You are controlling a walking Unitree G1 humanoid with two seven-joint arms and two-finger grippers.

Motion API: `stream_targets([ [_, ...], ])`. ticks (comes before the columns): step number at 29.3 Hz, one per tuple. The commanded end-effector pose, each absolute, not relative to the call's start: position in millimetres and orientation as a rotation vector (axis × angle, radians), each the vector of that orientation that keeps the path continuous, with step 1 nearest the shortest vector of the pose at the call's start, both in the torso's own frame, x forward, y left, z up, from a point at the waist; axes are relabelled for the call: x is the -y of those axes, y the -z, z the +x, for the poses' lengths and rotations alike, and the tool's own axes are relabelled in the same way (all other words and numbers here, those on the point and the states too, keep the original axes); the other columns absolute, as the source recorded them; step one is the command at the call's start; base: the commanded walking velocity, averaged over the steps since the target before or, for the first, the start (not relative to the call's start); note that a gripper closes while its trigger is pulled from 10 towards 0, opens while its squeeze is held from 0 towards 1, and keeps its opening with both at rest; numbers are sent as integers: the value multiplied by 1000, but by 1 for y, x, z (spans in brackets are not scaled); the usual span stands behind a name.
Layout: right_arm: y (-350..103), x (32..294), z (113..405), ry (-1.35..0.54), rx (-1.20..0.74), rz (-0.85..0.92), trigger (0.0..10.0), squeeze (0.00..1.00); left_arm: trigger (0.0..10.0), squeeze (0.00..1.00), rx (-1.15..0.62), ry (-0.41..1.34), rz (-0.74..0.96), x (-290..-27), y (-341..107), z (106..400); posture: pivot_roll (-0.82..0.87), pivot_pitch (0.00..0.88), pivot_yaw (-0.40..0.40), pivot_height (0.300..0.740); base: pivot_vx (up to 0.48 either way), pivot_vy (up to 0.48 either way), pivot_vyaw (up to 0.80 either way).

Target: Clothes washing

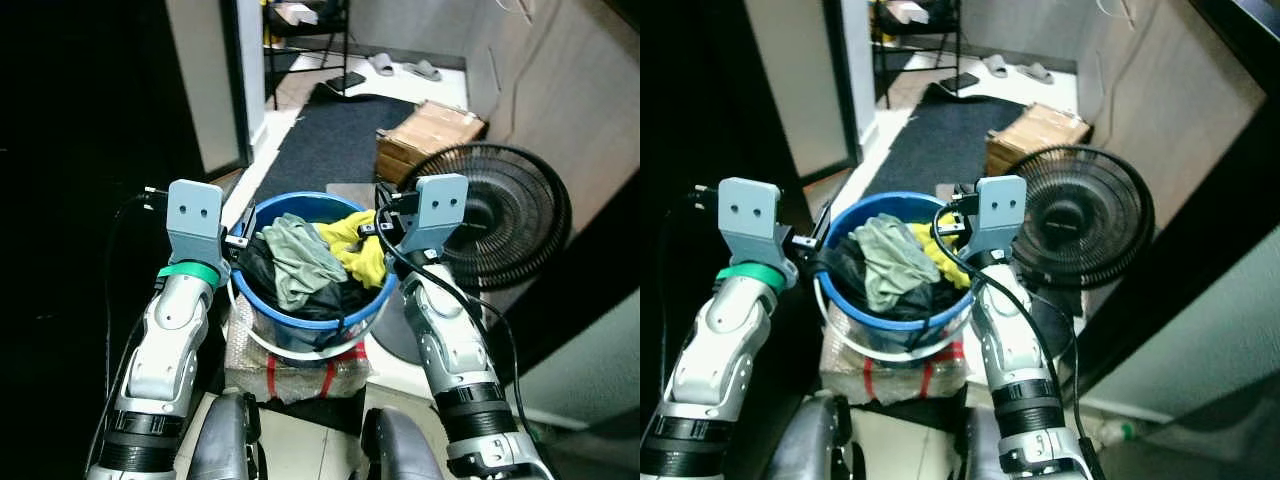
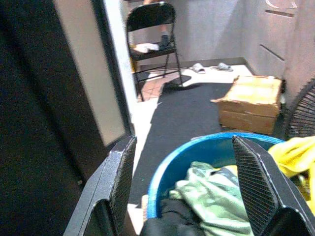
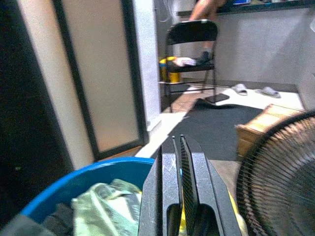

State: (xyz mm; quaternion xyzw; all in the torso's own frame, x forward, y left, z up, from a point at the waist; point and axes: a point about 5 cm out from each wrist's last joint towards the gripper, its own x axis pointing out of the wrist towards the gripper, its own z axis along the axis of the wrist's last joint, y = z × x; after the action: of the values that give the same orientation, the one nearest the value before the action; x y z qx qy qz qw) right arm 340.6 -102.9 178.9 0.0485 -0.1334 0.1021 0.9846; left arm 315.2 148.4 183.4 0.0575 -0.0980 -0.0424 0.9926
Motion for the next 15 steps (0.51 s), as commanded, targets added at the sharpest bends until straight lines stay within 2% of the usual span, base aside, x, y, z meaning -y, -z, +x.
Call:
stream_targets([
  [1, -176, 103, 340, -205, 255, 98, 10000, 0, 10000, 0, 178, 86, 120, -148, -180, 315, 50, 0, 12, 580, 0, 0, 0],
  [15, -176, 102, 340, -208, 255, 100, 10000, 0, 10000, 0, 177, 83, 121, -148, -180, 315, 51, 0, 12, 525, 0, 0, 0],
])
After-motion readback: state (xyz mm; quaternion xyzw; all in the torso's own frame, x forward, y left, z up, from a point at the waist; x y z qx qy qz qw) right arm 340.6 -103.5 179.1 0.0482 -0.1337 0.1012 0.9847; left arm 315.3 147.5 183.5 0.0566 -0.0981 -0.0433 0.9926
